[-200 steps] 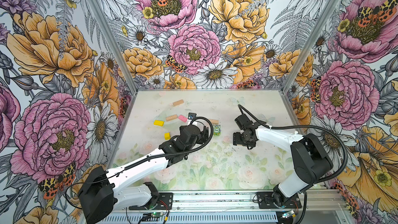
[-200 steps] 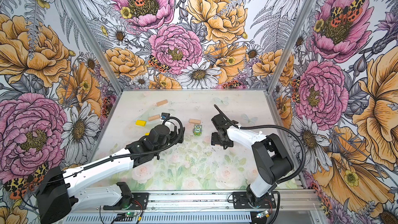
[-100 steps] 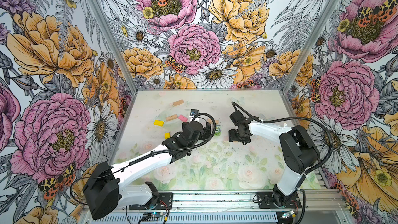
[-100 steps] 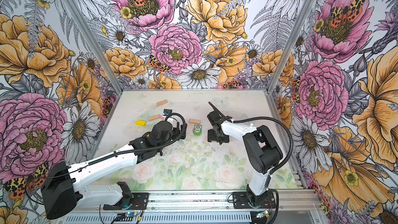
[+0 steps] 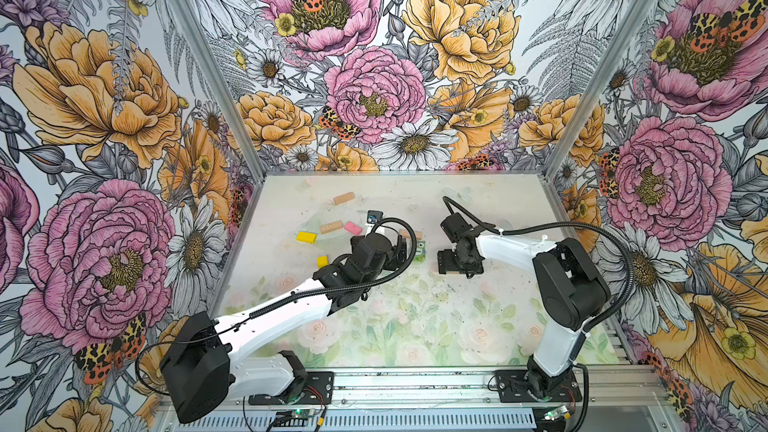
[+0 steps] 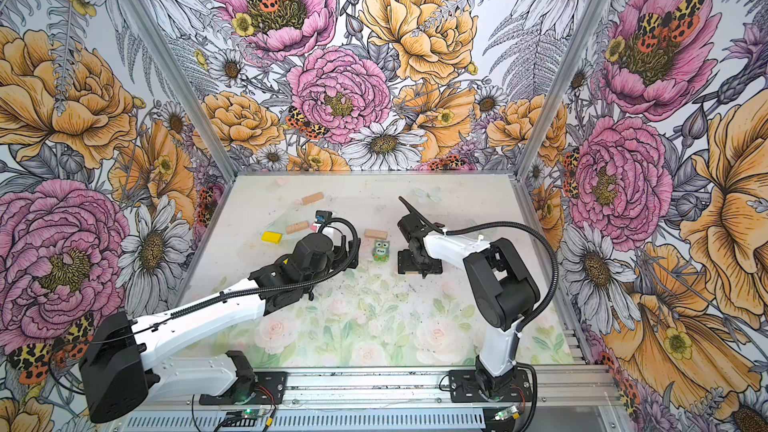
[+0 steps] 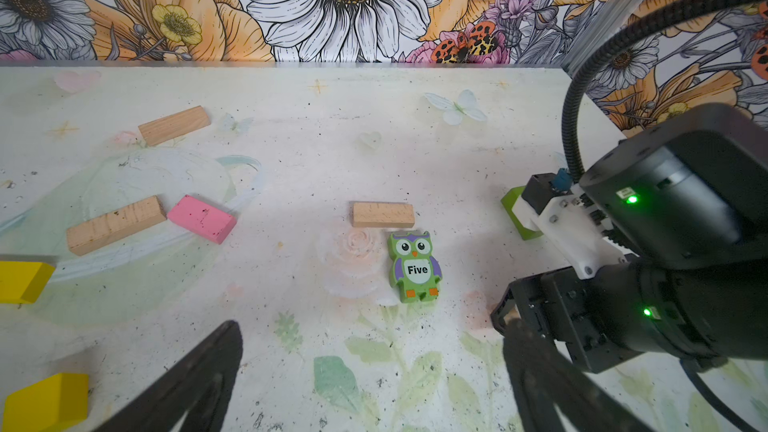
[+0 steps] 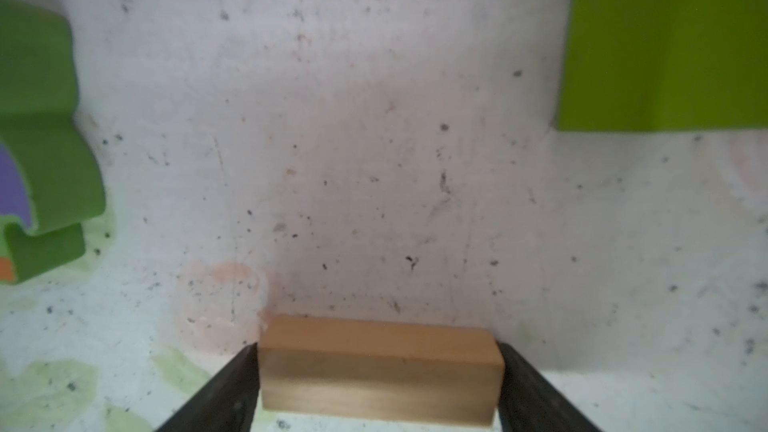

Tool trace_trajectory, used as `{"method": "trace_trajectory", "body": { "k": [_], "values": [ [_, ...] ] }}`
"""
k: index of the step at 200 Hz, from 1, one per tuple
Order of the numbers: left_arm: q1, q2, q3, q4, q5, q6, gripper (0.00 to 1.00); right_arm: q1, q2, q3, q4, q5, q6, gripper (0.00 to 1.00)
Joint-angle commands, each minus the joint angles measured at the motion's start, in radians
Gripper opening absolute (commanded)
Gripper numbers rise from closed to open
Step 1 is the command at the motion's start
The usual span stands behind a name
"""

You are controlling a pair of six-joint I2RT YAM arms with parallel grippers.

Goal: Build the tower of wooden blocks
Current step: 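Lift the wood bar with the right gripper and carry it farther from the robot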

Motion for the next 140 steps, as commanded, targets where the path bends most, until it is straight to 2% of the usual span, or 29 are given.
{"method": "trace_trajectory", "body": {
  "k": [1,26,68,140],
  "values": [
    [0.006,-0.011,0.030,-0.005,-0.033,0.012,0.99,0.008,-0.022,0.016,0.005,0.003,-0.004,0.96],
    [0.007,-0.015,0.029,-0.008,-0.040,0.015,0.99,0.010,-0.082,0.026,-0.015,-0.001,0.006,0.99],
    [0.016,-0.027,0.020,-0.030,-0.049,0.016,0.99,0.029,-0.127,0.128,-0.080,0.031,0.044,1.00],
    [0.062,-0.069,-0.005,-0.089,-0.049,-0.017,0.99,0.052,0.007,0.372,-0.122,0.057,0.068,1.00]
  ]
}}
